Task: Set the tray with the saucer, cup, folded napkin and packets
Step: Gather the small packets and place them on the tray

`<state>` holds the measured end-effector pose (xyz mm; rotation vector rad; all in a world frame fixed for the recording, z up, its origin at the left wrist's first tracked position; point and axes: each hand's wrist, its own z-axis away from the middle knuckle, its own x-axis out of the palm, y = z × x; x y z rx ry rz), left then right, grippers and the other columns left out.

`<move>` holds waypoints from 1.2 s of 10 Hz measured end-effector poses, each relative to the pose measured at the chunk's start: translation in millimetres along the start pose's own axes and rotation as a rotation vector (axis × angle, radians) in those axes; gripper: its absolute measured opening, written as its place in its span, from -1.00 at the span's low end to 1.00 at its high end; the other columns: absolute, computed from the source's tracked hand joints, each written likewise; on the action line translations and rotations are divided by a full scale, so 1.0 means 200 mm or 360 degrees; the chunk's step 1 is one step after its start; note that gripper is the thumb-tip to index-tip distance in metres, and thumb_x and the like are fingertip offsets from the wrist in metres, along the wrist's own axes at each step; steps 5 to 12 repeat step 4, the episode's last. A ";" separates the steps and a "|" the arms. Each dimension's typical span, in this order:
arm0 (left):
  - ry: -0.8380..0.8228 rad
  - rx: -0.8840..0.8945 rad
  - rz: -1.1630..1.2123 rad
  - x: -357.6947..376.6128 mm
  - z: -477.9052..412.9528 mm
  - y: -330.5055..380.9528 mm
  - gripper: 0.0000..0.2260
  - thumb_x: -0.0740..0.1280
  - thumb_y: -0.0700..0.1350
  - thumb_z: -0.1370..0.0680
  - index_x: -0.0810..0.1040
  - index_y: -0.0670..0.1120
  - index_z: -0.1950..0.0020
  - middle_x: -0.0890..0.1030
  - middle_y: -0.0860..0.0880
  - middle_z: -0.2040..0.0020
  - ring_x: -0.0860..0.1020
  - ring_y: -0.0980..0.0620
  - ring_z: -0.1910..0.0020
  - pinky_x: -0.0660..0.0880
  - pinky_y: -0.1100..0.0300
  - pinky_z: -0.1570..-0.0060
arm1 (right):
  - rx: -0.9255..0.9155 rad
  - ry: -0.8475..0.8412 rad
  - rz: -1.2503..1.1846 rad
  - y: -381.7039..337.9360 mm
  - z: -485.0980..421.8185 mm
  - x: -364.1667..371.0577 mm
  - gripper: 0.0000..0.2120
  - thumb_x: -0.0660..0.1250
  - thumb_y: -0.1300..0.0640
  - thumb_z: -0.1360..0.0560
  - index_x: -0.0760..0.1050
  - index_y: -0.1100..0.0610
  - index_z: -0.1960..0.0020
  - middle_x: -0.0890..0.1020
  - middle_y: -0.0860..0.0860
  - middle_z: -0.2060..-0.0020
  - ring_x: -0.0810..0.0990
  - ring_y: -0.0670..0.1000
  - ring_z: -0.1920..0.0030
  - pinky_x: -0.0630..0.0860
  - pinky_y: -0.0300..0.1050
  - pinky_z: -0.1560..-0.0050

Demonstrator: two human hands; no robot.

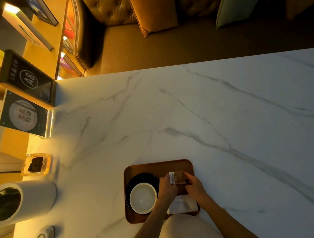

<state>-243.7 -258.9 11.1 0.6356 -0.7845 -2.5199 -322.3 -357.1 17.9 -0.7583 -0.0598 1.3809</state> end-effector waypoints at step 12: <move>0.0038 0.0016 -0.0063 -0.04 0.05 0.04 -0.76 0.26 -0.30 -0.51 0.51 -0.20 -0.17 0.56 -0.23 -0.12 0.60 -0.12 -0.05 0.61 0.00 -0.07 | -0.0039 0.0068 -0.0160 -0.03 0.03 -0.02 -0.53 0.22 0.35 -0.53 0.30 0.22 -0.43 0.49 0.19 -0.31 0.47 0.14 -0.31 0.43 0.01 -0.33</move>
